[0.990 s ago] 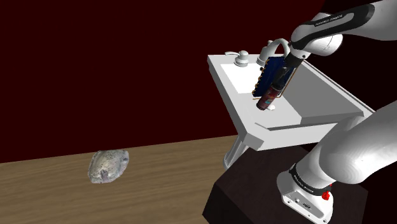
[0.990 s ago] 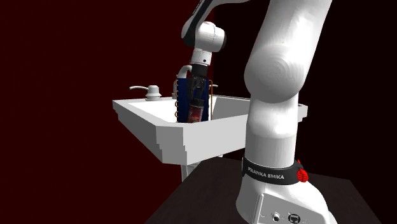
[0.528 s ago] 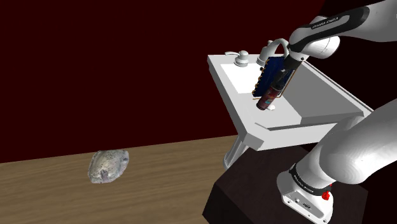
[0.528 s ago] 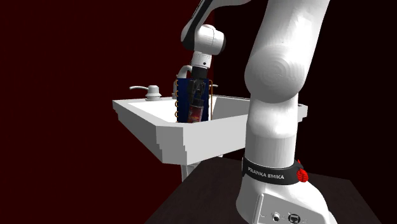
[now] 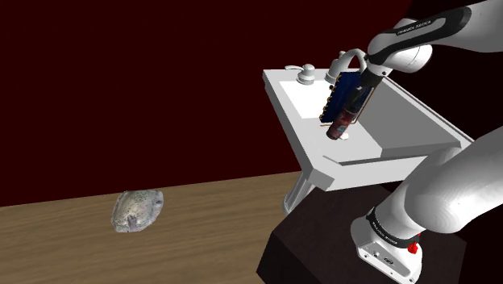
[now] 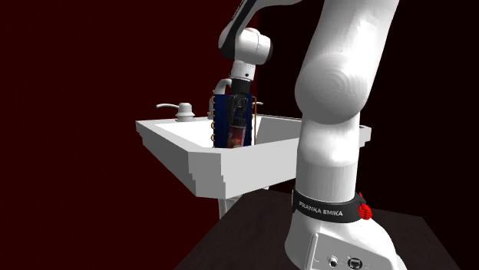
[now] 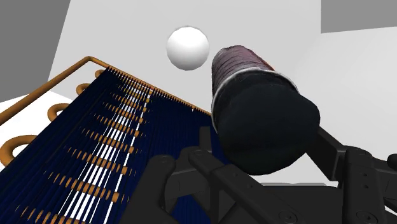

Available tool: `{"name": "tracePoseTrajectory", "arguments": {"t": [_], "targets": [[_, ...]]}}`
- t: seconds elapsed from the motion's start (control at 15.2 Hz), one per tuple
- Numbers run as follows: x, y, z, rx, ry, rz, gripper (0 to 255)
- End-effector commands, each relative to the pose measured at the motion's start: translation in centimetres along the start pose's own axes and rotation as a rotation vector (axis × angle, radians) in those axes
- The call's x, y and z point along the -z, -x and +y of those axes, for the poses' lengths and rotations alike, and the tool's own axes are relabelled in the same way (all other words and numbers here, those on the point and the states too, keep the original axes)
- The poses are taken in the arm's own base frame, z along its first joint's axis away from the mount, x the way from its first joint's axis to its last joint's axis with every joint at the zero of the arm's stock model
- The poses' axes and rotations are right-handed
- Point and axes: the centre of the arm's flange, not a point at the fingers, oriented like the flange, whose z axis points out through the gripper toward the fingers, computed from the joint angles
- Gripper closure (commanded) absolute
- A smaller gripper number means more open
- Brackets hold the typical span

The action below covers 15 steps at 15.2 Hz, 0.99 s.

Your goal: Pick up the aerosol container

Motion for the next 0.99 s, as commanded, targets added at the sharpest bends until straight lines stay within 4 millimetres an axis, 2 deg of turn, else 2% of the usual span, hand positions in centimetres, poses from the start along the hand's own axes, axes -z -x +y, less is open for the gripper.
{"name": "tracePoseTrajectory", "arguments": {"t": [0.0, 0.79, 0.92], "targets": [[0.9, -0.2, -0.1, 0.0, 0.0, 0.0, 255], [7.1, -1.2, -0.7, 0.0, 0.0, 0.0, 255], [7.2, -1.2, -0.7, 0.0, 0.0, 0.0, 255]]}}
